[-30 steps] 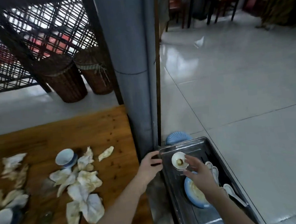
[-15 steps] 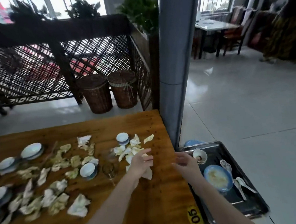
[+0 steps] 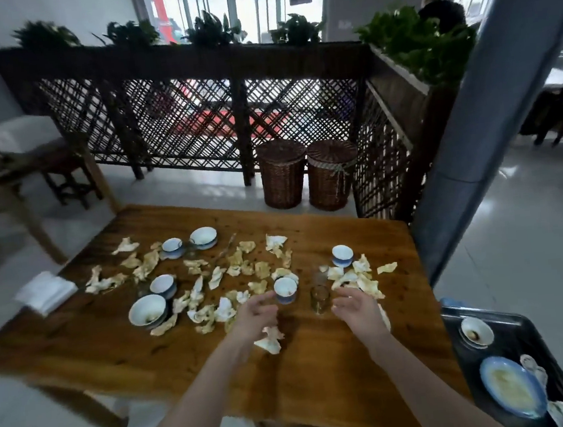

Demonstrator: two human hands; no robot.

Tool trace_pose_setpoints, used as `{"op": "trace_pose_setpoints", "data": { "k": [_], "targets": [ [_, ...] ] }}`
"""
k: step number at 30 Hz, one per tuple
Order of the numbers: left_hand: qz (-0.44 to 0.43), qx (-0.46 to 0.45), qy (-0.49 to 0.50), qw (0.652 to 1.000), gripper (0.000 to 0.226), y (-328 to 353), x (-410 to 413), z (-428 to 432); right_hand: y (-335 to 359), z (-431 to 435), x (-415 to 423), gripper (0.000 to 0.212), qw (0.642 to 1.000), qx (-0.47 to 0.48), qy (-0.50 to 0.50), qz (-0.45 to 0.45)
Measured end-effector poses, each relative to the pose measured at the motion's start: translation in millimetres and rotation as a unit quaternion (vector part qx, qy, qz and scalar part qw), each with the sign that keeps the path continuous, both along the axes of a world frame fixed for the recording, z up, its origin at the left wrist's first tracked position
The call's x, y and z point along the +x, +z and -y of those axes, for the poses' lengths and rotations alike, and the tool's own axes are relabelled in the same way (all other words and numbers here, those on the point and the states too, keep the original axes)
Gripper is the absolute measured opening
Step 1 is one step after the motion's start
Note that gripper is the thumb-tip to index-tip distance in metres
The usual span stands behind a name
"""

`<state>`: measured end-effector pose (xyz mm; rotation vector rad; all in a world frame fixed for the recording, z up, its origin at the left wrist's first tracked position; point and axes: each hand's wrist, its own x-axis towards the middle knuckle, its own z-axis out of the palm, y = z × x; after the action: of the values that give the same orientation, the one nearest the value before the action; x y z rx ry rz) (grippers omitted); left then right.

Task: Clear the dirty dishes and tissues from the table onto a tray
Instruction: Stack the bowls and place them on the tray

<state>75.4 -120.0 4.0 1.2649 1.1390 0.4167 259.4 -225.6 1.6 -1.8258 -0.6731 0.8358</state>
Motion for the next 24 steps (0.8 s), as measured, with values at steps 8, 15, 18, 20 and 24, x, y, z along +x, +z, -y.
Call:
{"op": "trace_pose_setpoints", "data": {
  "k": [8,15,18,20,24],
  "targets": [
    [0.004,-0.013,0.103,0.995,0.034,-4.3,-103.7,-41.3,3.8,-75.9,-73.1,0.032,0.993,0.007,0.115,-0.029],
    [-0.014,-0.016,0.201,0.979,0.032,-20.5,-184.1,-71.9,-21.1,-146.2,-132.1,0.021,0.978,0.004,0.201,-0.057],
    [-0.013,-0.018,0.228,0.973,0.031,-28.4,-212.9,-86.9,-38.1,-177.3,-154.7,0.025,0.969,-0.020,0.239,-0.058],
    [-0.019,-0.017,0.244,0.969,0.030,-33.5,-229.0,-97.9,-46.1,-196.9,-169.9,0.032,0.967,-0.035,0.251,-0.042],
    [-0.054,-0.012,0.268,0.962,0.031,-46.4,-255.0,-128.1,-62.9,-238.6,-201.7,0.036,0.960,-0.067,0.267,-0.043]
  ]
}}
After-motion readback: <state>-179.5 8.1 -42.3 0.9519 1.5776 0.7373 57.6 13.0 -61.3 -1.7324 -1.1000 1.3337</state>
